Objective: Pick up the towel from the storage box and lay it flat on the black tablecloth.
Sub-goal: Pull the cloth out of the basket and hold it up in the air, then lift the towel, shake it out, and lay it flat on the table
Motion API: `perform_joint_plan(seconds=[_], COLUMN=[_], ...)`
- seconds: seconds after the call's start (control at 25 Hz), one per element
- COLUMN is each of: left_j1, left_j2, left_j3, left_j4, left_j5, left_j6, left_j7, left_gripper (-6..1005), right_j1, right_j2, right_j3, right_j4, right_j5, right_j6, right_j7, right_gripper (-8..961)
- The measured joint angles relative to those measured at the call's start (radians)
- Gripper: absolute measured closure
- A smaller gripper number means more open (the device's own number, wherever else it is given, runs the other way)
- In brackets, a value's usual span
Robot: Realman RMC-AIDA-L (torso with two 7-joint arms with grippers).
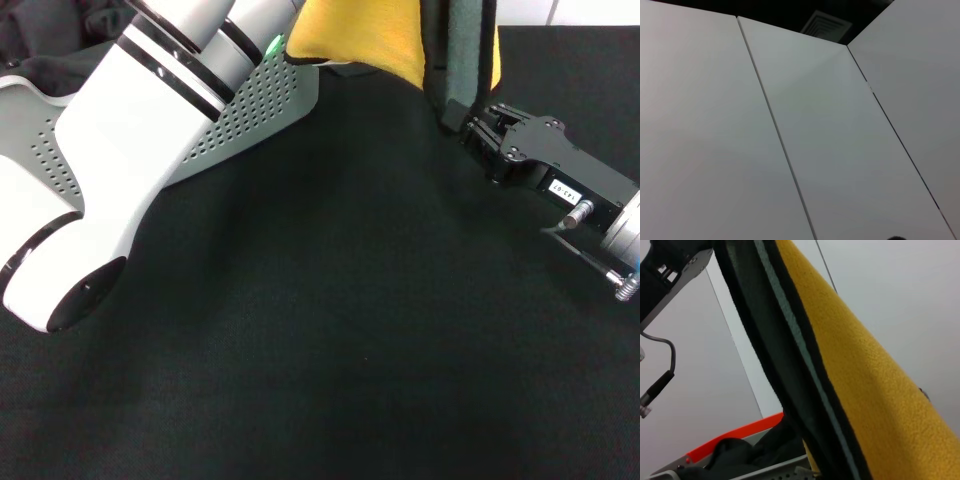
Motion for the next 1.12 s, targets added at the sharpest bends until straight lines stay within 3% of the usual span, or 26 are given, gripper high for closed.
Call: perform_joint_plan(seconds=[0.64,0.88,1.12], left_j1=[0.013,0.084,0.181], left_j2=[0.001,0.004,0.005], left_j3=[-0.009,-0.01,-0.004], left_j4=[-0.005,-0.006,-0.038], left_j5=[-0.01,-0.011,-0.011], left_j6=[0.0,0.0,0.071], left_j7=[0.012,0.012,-0.009], left_gripper=[980,980,979], right_j1=[-0.023,-0.028,-0.063], right_j2=[-0.008,-0.056,-0.103], right_j3=[0.002,0.054,0.248], right_j4=[0.0,-0.012,-0.11], right_j5=[0.001,-0.021,-0.165], right_j6=[0.053,0.104,0.128], right_j7=[0.003,0.051,0.169], right_gripper=[934,944,944])
